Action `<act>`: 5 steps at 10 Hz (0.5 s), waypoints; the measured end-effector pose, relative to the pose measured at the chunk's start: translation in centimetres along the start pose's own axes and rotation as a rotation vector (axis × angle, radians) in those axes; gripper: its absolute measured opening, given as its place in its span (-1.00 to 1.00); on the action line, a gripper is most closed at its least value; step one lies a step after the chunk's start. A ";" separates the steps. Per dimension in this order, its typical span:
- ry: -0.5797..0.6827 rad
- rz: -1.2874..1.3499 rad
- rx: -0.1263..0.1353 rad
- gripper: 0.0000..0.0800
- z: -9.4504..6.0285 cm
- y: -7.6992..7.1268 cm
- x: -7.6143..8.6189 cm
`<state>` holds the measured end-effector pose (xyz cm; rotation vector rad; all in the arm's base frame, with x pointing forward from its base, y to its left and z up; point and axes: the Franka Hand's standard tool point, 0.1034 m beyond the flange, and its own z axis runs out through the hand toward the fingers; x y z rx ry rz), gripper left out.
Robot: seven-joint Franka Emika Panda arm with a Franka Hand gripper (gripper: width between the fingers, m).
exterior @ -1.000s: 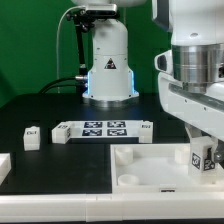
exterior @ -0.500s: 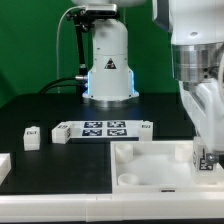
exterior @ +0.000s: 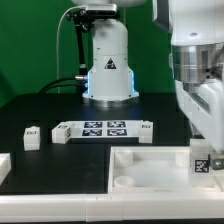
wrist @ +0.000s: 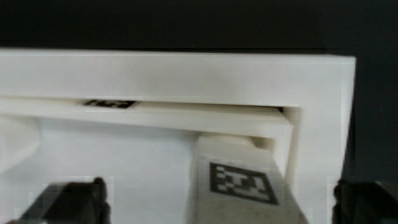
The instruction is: Assemble one leg
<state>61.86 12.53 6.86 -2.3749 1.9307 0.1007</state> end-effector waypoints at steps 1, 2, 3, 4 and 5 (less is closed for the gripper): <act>0.000 -0.110 0.000 0.62 0.0 0.0 -0.1; 0.001 -0.232 -0.001 0.62 0.0 0.0 -0.2; 0.000 -0.339 -0.002 0.62 0.0 0.0 -0.2; 0.001 -0.439 -0.002 0.62 0.0 0.0 -0.2; 0.001 -0.560 -0.002 0.62 0.0 0.0 -0.1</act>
Offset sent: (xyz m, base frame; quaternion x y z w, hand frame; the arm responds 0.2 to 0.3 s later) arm 0.0019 0.0032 0.0015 -0.0134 0.0077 -0.2170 0.9760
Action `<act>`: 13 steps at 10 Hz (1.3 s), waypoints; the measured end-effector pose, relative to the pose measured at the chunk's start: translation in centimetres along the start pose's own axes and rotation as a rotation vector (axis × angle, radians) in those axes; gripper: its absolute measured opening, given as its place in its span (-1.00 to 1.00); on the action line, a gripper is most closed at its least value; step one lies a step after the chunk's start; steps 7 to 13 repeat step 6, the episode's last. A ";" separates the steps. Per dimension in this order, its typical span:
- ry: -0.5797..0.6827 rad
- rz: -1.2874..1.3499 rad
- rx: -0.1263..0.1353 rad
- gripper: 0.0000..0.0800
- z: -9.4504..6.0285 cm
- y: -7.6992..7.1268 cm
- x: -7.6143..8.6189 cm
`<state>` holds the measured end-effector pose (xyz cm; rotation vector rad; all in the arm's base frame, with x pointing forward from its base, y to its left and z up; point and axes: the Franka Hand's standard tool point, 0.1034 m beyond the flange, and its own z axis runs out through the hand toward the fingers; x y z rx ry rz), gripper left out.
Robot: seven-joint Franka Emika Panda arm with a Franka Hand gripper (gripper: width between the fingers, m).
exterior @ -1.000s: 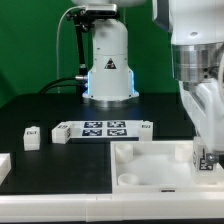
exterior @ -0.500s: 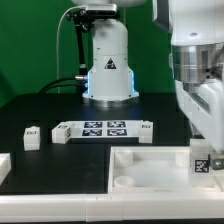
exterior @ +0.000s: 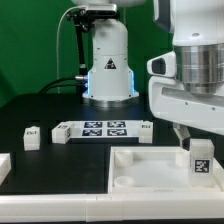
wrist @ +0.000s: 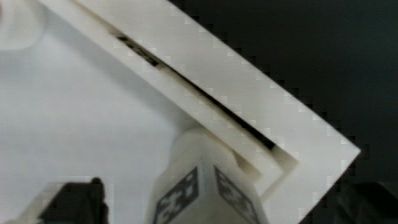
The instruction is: Assemble one leg
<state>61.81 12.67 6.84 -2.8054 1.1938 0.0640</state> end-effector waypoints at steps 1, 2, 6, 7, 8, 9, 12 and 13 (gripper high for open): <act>0.000 -0.092 -0.001 0.62 0.1 0.1 0.0; -0.001 -0.145 -0.001 0.62 0.1 0.1 0.1; -0.001 -0.346 0.000 0.62 0.1 0.2 0.2; -0.001 -0.346 0.000 0.62 0.1 0.2 0.2; -0.001 -0.346 0.000 0.62 0.1 0.2 0.2; -0.001 -0.346 0.000 0.62 0.1 0.2 0.2; -0.001 -0.346 0.000 0.62 0.1 0.2 0.2; -0.001 -0.346 0.000 0.62 0.1 0.2 0.2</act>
Offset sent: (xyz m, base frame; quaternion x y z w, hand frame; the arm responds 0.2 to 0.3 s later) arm 0.0000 0.0000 0.0000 0.0000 0.0000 -0.2667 0.9638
